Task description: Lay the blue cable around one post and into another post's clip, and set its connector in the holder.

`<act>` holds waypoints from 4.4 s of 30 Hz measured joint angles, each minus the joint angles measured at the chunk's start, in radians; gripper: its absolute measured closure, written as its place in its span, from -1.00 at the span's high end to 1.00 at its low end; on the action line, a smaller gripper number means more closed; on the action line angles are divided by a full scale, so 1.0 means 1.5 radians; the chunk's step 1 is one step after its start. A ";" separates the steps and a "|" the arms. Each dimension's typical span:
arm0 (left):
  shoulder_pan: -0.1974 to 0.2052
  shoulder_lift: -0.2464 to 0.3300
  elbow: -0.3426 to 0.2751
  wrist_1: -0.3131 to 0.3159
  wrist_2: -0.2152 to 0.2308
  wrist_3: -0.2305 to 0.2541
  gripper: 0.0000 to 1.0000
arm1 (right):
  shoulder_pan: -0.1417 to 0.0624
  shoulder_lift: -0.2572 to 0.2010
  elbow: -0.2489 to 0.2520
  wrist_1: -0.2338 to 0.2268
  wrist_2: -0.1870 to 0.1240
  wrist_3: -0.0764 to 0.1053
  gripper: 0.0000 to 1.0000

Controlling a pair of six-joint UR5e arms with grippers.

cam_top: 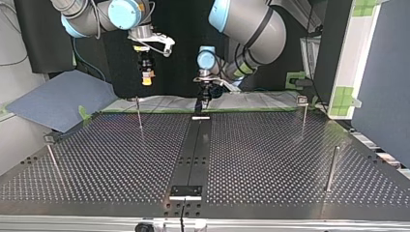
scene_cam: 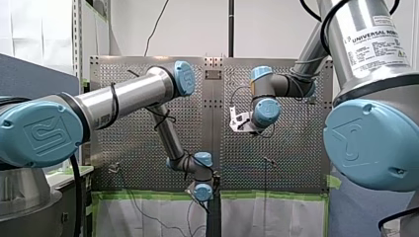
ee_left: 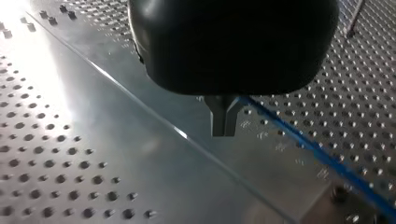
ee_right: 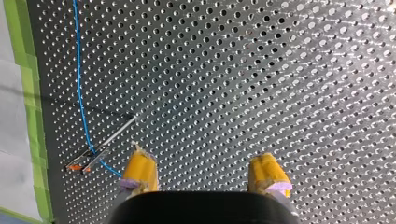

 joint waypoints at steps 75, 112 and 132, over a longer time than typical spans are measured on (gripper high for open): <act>0.105 0.432 -0.301 -0.024 -0.046 0.220 -1.00 | -0.018 -0.016 0.011 -0.012 -0.003 0.012 1.00; 0.143 0.602 -0.337 -0.082 -0.060 0.285 -1.00 | -0.059 -0.030 0.016 -0.018 -0.003 0.026 1.00; 0.174 0.676 -0.354 -0.122 -0.044 0.312 -1.00 | -0.064 -0.034 0.016 -0.019 -0.003 0.027 1.00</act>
